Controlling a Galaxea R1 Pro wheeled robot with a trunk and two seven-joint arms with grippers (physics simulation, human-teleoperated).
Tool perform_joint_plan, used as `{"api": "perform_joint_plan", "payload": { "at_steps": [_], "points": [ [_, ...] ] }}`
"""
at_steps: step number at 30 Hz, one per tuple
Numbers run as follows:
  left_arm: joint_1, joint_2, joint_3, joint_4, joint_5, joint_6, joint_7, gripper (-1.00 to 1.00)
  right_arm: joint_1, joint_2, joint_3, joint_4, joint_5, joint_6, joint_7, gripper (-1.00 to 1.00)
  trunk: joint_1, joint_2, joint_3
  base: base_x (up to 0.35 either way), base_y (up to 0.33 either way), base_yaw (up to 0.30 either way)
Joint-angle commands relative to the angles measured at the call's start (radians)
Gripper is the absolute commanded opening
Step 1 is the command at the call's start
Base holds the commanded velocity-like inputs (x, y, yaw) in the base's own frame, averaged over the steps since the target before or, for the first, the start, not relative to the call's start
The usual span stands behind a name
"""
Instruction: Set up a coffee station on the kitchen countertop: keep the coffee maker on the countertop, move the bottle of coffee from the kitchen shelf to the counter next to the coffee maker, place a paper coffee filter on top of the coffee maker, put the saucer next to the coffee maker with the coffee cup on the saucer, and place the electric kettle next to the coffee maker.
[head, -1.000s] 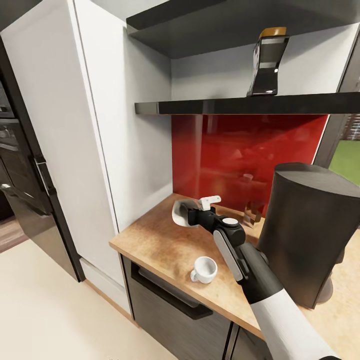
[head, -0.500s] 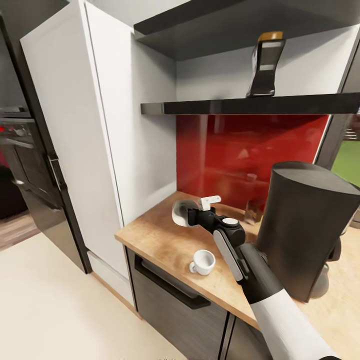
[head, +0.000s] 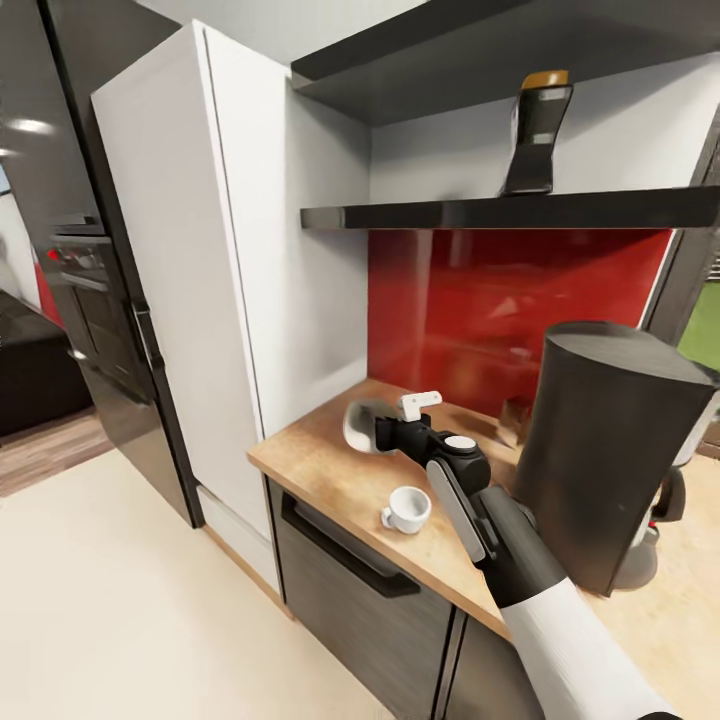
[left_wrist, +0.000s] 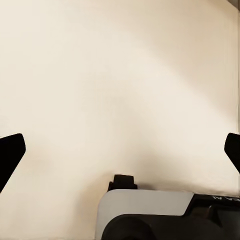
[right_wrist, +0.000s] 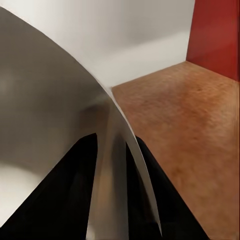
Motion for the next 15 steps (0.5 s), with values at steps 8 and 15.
{"api": "perform_joint_plan", "payload": {
  "at_steps": [8, 15],
  "points": [
    [0.000, 0.000, 0.001, -0.002, 0.000, -0.001, -0.001, 1.00, -0.001, 0.000, 0.000, -0.001, -0.007, 0.004, -0.004, -1.00, 0.000, -0.001, -0.001, -0.232, -0.206, 0.005],
    [0.000, 0.000, 0.001, -0.002, 0.000, -0.001, -0.001, 1.00, -0.001, 0.000, 0.000, -0.001, -0.007, 0.004, -0.004, -1.00, 0.000, -0.001, -0.001, -0.241, -0.209, 0.000]
  ]
}}
